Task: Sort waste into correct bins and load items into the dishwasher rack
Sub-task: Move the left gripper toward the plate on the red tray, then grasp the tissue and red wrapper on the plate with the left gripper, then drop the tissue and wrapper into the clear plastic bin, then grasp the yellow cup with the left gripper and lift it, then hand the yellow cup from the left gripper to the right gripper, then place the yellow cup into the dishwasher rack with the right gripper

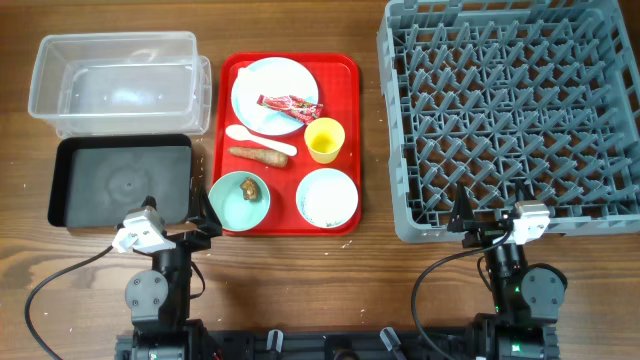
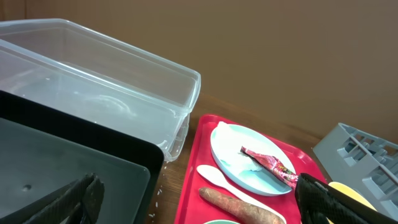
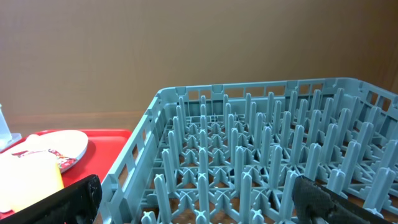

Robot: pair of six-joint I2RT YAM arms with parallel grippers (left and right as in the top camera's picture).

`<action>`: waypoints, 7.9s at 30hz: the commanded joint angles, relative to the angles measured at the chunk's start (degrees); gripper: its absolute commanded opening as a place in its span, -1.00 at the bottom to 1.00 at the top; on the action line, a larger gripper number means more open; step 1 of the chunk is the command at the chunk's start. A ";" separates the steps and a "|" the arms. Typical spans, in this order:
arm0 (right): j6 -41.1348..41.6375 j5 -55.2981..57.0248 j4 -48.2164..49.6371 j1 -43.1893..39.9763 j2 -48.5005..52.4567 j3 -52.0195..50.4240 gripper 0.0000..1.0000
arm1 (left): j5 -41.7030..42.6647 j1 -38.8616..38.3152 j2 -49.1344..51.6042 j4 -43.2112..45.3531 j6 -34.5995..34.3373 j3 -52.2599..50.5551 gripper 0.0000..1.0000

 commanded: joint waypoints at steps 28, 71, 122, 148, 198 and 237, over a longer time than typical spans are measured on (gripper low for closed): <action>-5.27 -22.47 -2.47 -0.20 42.77 42.60 0.99 | 20.26 -1.14 51.04 -0.96 11.50 44.96 1.00; 3.80 -23.63 -29.44 -0.20 69.53 58.86 0.99 | 4.76 -16.74 127.60 -31.63 3.34 98.14 -0.92; 5.33 -23.65 -29.31 -0.20 69.53 58.86 0.99 | 22.67 -17.92 111.78 -55.01 21.94 97.90 0.59; 9.60 -34.67 -25.20 -0.17 69.53 58.86 0.99 | 54.16 -13.77 117.79 -49.53 15.28 99.41 -0.92; 30.73 -70.31 22.51 -3.19 90.71 58.45 -0.32 | 67.19 -15.30 117.22 -46.95 12.68 99.41 -0.11; 4.17 0.85 -73.29 12.02 93.64 71.60 0.24 | 24.48 -15.43 117.22 -47.25 12.68 99.41 0.11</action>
